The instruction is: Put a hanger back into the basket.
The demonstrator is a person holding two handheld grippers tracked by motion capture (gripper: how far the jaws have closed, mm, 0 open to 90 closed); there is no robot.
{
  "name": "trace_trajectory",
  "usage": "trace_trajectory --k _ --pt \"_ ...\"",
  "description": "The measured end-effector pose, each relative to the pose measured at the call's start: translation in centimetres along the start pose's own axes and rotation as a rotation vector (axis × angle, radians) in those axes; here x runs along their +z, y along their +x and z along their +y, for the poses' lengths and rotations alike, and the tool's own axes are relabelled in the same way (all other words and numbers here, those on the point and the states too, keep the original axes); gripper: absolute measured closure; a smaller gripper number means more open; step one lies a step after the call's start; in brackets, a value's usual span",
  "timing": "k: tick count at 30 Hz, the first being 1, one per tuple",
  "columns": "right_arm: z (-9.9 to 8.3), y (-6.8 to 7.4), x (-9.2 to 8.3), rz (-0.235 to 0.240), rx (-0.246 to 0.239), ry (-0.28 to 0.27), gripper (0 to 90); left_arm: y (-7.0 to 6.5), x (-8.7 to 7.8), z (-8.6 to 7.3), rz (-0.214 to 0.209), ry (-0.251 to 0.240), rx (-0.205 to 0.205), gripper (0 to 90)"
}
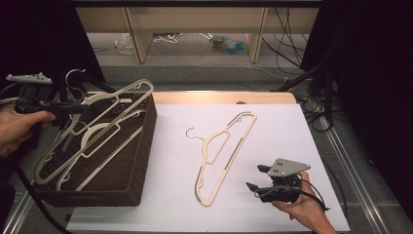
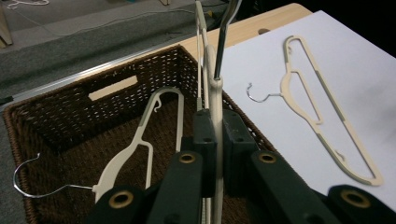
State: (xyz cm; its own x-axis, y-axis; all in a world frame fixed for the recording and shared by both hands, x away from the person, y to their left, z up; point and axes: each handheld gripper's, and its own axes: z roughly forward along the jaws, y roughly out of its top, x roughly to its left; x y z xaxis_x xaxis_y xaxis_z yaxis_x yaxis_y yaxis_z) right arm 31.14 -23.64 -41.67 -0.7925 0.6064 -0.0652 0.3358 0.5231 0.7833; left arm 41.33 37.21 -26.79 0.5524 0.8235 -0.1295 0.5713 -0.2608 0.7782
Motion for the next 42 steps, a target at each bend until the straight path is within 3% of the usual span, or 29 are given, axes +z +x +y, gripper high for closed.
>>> trace_trajectory --k 2,5,6,10,19,22,24,28,31,33,35,39,42 --pt "0.0 0.0 0.0 -0.001 -0.001 0.000 33.4 0.6 0.2 -0.4 0.004 -0.011 -0.016 85.7" --pt "0.0 -0.1 0.0 -0.002 -0.004 -0.003 33.4 1.3 0.5 -0.8 0.004 -0.006 -0.008 85.7" --pt "0.0 -0.1 0.0 -0.001 -0.003 -0.002 33.4 1.4 0.6 -1.0 0.002 -0.013 -0.019 85.8" --pt "-0.1 -0.1 0.0 -0.001 0.002 0.005 33.4 1.8 0.8 -1.4 -0.010 0.001 0.004 85.7" --pt "0.0 -0.1 0.0 0.001 -0.001 0.005 33.4 2.4 1.8 -3.0 -0.024 0.013 -0.027 85.7" --pt "-0.1 -0.1 0.0 0.000 -0.003 0.005 33.4 2.6 2.5 -3.7 -0.040 0.030 -0.053 85.7" --pt "-0.1 -0.1 0.0 0.000 -0.004 0.005 33.4 2.9 3.0 -4.3 -0.036 0.066 -0.046 85.7" --pt "-0.1 -0.1 0.0 -0.002 -0.004 0.007 33.4 3.2 4.0 -5.1 -0.060 0.072 -0.091 85.6" --pt "-0.1 -0.1 0.0 -0.004 -0.003 0.008 33.4 3.2 4.7 -5.6 -0.053 0.114 -0.074 85.4" --pt "-0.1 -0.2 0.0 -0.001 -0.004 0.007 33.5 3.1 5.3 -5.8 -0.061 0.108 -0.098 85.4" --pt "-0.1 -0.1 0.1 0.000 0.000 0.010 33.5 3.3 5.8 -6.0 -0.048 0.145 -0.082 85.3" --pt "-0.1 -0.2 0.0 -0.001 -0.002 0.005 33.4 4.0 6.8 -6.6 -0.028 0.183 -0.128 84.6" --pt "-0.1 -0.2 0.0 -0.001 0.002 0.010 33.5 4.7 7.0 -7.3 0.022 0.208 -0.145 83.3"
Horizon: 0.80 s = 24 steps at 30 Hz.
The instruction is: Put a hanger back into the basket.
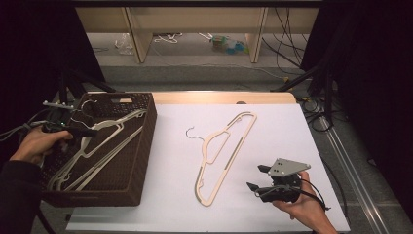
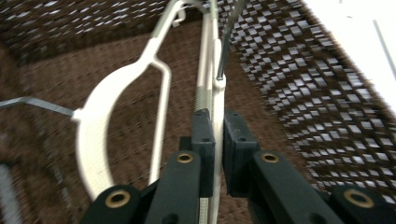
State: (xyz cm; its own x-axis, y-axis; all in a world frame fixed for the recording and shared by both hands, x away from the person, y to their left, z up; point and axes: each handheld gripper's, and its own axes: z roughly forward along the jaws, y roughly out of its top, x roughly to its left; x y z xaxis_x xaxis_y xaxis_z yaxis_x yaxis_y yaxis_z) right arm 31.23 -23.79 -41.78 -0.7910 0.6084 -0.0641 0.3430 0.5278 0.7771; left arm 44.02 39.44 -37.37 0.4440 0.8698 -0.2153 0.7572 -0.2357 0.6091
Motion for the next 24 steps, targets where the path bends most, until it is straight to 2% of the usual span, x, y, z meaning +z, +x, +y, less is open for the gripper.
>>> trace_trajectory --k 2,6,7,8,11,12,13,15,17,20,21,22,24 --pt "0.0 0.0 0.2 0.005 -0.007 -0.003 33.4 0.2 0.3 -0.3 0.031 -0.002 -0.015 81.2" --pt "0.0 0.0 0.2 0.005 -0.005 -0.002 33.5 0.5 0.6 -0.3 0.089 0.005 -0.011 79.5" --pt "0.0 0.0 0.2 0.005 -0.008 -0.003 33.5 0.5 0.8 -0.3 0.116 0.010 -0.008 79.0" --pt "0.0 0.0 0.2 0.005 -0.008 -0.003 33.4 0.4 1.1 -0.3 0.154 -0.009 -0.023 78.4" --pt "-0.1 0.0 0.2 0.003 0.000 0.002 33.4 0.8 1.4 -0.4 0.187 0.014 -0.027 76.8" --pt "-0.1 -0.1 0.2 0.001 -0.004 0.001 33.4 0.9 1.6 -0.5 0.206 0.010 -0.041 76.4" --pt "-0.1 -0.1 0.2 -0.001 -0.004 0.000 33.4 1.1 1.6 -0.5 0.227 0.045 -0.028 76.0" --pt "-0.1 -0.1 0.1 0.000 -0.001 0.000 33.4 1.1 2.1 -0.6 0.265 0.059 -0.032 75.5" --pt "-0.1 -0.2 0.1 0.001 -0.001 -0.003 33.4 1.4 2.3 -0.7 0.279 0.112 -0.028 74.3" --pt "-0.1 -0.2 0.2 0.004 0.002 -0.002 33.4 1.5 2.3 -0.9 0.276 0.101 -0.042 70.5" --pt "-0.1 -0.2 0.1 0.004 0.002 0.001 33.4 1.4 2.1 -1.0 0.287 0.082 -0.056 62.8" --pt "-0.1 -0.2 0.1 0.004 0.002 0.001 33.4 1.3 1.8 -1.0 0.294 0.081 -0.059 62.8" --pt "-0.1 -0.3 0.2 0.000 0.010 -0.005 33.4 1.0 1.1 -1.0 0.314 0.053 -0.061 55.9"
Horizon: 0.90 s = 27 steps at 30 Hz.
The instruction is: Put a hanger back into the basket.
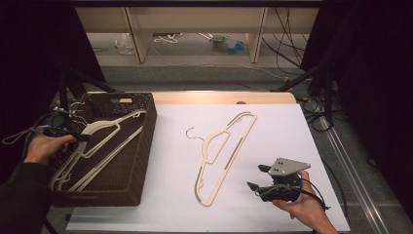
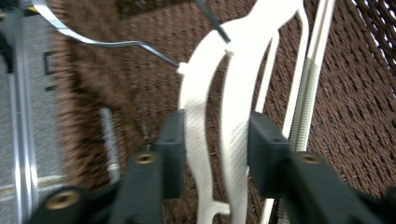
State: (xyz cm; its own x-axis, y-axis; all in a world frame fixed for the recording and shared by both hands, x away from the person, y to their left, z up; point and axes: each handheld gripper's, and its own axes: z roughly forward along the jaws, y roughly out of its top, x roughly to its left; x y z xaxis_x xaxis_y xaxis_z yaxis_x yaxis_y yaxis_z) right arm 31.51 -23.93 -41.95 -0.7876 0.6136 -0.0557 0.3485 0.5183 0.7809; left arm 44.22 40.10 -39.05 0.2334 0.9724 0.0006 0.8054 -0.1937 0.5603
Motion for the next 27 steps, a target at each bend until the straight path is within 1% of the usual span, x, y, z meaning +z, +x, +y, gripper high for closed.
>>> trace_trajectory --k 1,2,3,4,5,6,7,8,9,11,12,13,14,15,16,17,18,19,20,21,22,23,24,25,26,27 --pt "0.0 -0.1 0.0 0.001 0.000 -0.003 33.4 -0.1 -0.5 -0.1 0.010 -0.015 0.016 54.3" --pt "0.0 0.0 0.0 0.002 0.011 -0.001 33.2 -0.2 -1.1 -0.1 0.018 -0.038 0.004 52.6" --pt "0.0 0.0 0.1 0.003 0.011 -0.005 33.0 -0.5 -1.7 -0.1 0.013 -0.068 -0.013 49.2" --pt "0.0 0.0 0.1 0.001 0.015 -0.005 32.7 -0.8 -2.4 -0.1 -0.001 -0.097 -0.020 47.1" --pt "0.0 -0.1 0.1 -0.002 0.011 -0.008 32.5 -1.4 -3.4 0.0 -0.024 -0.132 -0.022 44.5" --pt "0.1 -0.1 0.1 -0.010 0.024 -0.006 32.1 -1.7 -4.1 0.0 -0.032 -0.155 -0.020 41.3" --pt "0.1 0.0 0.1 -0.013 0.034 -0.001 31.6 -2.2 -5.1 0.0 -0.043 -0.174 -0.007 39.8" --pt "0.1 -0.1 0.2 -0.014 0.036 -0.001 31.2 -2.8 -6.2 0.0 -0.055 -0.188 0.017 37.8" --pt "0.1 -0.1 0.2 -0.033 0.054 0.001 29.7 -3.6 -7.1 0.0 -0.065 -0.219 0.029 34.1" --pt "0.2 -0.2 0.3 -0.041 0.062 0.008 28.7 -5.5 -8.8 -0.3 -0.078 -0.259 0.068 33.4" --pt "0.2 -0.3 0.4 -0.043 0.075 0.015 27.5 -6.7 -9.4 -0.5 -0.092 -0.281 0.071 31.7" --pt "0.2 -0.4 0.5 -0.044 0.090 0.016 27.1 -8.0 -9.8 -0.8 -0.109 -0.314 0.082 30.9" --pt "0.2 -0.4 0.7 -0.052 0.108 0.024 26.3 -9.4 -10.2 -1.2 -0.149 -0.336 0.086 30.9" --pt "0.2 -0.5 0.9 -0.062 0.112 0.030 25.5 -10.8 -10.4 -1.6 -0.215 -0.356 0.100 30.5" --pt "0.2 -0.6 1.0 -0.070 0.119 0.030 25.3 -12.3 -10.5 -2.0 -0.260 -0.352 0.130 30.6" --pt "0.2 -0.7 1.2 -0.073 0.114 0.033 24.1 -13.7 -10.4 -2.4 -0.301 -0.355 0.145 30.5" --pt "0.3 -0.6 1.2 -0.076 0.144 0.042 22.8 -15.1 -10.4 -2.8 -0.332 -0.365 0.155 30.3" --pt "0.4 -0.8 1.4 -0.086 0.120 0.038 23.2 -16.4 -10.3 -3.2 -0.350 -0.367 0.171 30.1" --pt "0.5 -0.7 1.4 -0.086 0.145 0.047 23.5 -17.7 -10.0 -3.5 -0.372 -0.391 0.175 30.1" --pt "0.5 -0.9 1.6 -0.087 0.133 0.048 23.5 -18.7 -10.0 -3.8 -0.386 -0.374 0.191 30.0" --pt "0.6 -0.9 1.7 -0.090 0.142 0.055 23.3 -19.8 -9.7 -4.0 -0.396 -0.374 0.205 29.9" --pt "0.8 -0.9 2.0 -0.091 0.161 0.060 23.3 -20.8 -9.3 -4.2 -0.412 -0.370 0.225 29.3" --pt "0.8 -0.9 2.0 -0.091 0.161 0.060 23.3 -21.8 -8.9 -4.4 -0.431 -0.363 0.236 29.3" --pt "0.9 -1.1 2.2 -0.089 0.155 0.065 23.3 -22.7 -8.6 -4.6 -0.439 -0.363 0.243 28.5" --pt "1.0 -1.2 2.4 -0.095 0.172 0.065 23.1 -23.5 -8.2 -4.8 -0.453 -0.358 0.252 28.6" --pt "1.1 -1.2 2.6 -0.098 0.174 0.071 22.9 -24.2 -7.7 -5.0 -0.450 -0.348 0.275 28.6"
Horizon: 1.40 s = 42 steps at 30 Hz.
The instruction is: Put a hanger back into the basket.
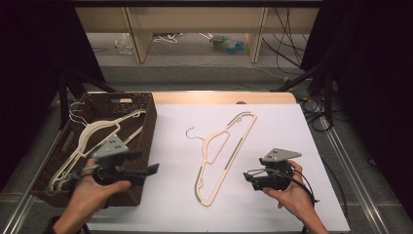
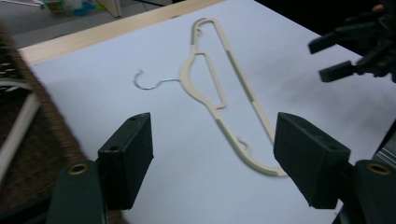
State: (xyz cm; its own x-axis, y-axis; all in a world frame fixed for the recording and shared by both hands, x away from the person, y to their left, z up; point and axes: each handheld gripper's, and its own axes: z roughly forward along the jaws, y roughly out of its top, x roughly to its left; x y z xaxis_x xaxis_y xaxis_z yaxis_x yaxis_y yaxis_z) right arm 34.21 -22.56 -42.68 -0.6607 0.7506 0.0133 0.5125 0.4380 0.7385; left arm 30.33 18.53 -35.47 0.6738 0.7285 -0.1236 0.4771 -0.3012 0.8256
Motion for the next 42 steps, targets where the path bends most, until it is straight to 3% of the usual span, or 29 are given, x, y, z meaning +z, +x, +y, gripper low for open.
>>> trace_trajectory --k 4,5,6,9,11,16,20,23,27,30,32,33,34,36,42 --pt "0.4 0.0 0.8 -0.013 0.028 0.030 22.9 -2.2 2.7 -0.8 -0.070 0.013 0.006 28.5" --pt "0.5 0.1 0.9 -0.009 0.035 0.035 22.9 -2.7 3.4 -0.9 -0.063 0.017 0.015 28.5" --pt "0.5 0.0 1.0 -0.010 0.010 0.030 22.9 -2.9 4.0 -1.0 -0.059 0.043 0.048 28.5" --pt "0.5 0.0 1.0 -0.007 0.008 0.028 23.0 -3.6 6.5 -1.6 -0.074 0.106 0.067 27.8" --pt "0.5 0.1 1.0 -0.004 0.023 0.026 23.3 -3.5 8.1 -1.9 -0.057 0.138 0.090 27.8" --pt "0.3 0.0 1.0 0.002 0.010 0.029 23.9 -2.5 11.2 -2.1 -0.030 0.184 0.028 27.8" --pt "0.2 -0.2 1.1 0.001 0.019 0.029 24.0 -2.2 13.0 -1.8 0.010 0.207 0.060 28.1" --pt "0.1 -0.2 1.0 0.001 0.020 0.029 24.0 -2.1 14.5 -1.8 0.015 0.212 0.036 28.2" --pt "0.1 -0.2 1.0 0.002 0.021 0.030 24.1 -2.1 15.8 -1.6 0.026 0.235 0.043 28.1" --pt "0.1 0.0 0.9 0.012 0.039 0.042 24.1 -1.9 16.7 -1.5 0.028 0.283 0.080 27.6" --pt "0.0 -0.1 0.9 0.012 0.022 0.033 24.1 -1.6 17.2 -1.5 0.029 0.305 0.082 27.2" --pt "0.1 0.0 0.8 0.018 0.037 0.029 24.2 -1.5 17.4 -1.5 0.033 0.318 0.074 27.2" --pt "0.0 -0.1 0.8 0.018 0.023 0.022 24.3 -1.4 17.8 -1.5 0.028 0.336 0.059 27.2" --pt "0.0 -0.1 0.8 0.020 0.041 0.021 24.3 -1.2 18.3 -1.5 0.040 0.358 0.070 27.7" --pt "-0.2 -0.3 0.9 0.026 0.026 0.029 24.3 -1.6 19.4 -0.9 0.042 0.369 0.105 31.1"
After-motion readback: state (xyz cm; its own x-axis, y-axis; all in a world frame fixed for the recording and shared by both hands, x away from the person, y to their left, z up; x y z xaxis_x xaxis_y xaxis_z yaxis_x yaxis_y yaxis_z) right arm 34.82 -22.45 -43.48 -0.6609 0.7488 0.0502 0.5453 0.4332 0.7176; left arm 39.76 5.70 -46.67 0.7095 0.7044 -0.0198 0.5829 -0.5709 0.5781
